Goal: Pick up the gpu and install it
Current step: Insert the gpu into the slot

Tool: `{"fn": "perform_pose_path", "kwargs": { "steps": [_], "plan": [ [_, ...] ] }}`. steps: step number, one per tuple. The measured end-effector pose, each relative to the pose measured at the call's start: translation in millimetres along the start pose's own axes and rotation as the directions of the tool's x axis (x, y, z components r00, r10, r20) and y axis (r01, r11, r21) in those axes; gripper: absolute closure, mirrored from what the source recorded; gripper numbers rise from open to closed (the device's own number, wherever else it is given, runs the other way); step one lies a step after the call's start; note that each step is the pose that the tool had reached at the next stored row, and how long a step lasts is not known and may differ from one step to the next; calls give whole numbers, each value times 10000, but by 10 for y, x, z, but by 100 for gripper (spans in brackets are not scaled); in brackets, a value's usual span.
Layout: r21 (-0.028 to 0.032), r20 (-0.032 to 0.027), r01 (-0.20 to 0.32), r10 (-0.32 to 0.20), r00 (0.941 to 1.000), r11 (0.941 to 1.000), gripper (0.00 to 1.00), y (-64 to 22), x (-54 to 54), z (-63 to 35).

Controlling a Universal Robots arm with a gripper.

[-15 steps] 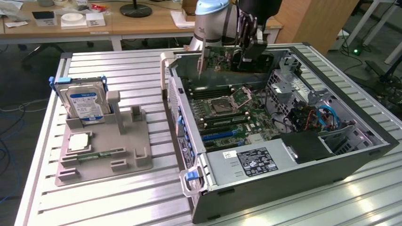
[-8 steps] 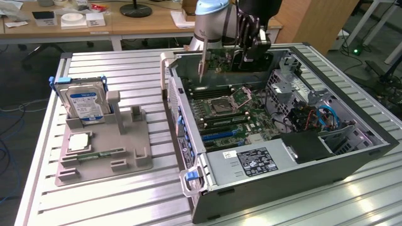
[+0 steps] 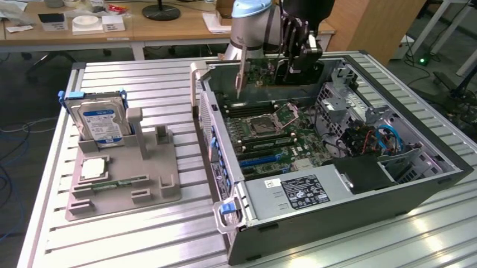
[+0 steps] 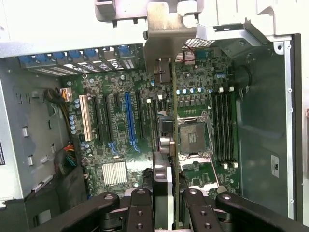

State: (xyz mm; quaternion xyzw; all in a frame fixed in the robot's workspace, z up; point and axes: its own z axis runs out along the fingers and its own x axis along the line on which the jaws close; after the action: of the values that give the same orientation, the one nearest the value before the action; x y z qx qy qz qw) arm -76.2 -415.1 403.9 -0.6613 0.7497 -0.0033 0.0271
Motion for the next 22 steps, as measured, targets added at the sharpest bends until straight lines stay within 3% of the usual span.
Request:
{"fn": "perform_pose_path", "kwargs": {
  "steps": [6,22],
  "plan": [
    [7,-54,-14,14,10000,10000,72,2,-10,13],
    [11,-52,-14,14,10000,10000,72,4,-16,49]
  ]
}}
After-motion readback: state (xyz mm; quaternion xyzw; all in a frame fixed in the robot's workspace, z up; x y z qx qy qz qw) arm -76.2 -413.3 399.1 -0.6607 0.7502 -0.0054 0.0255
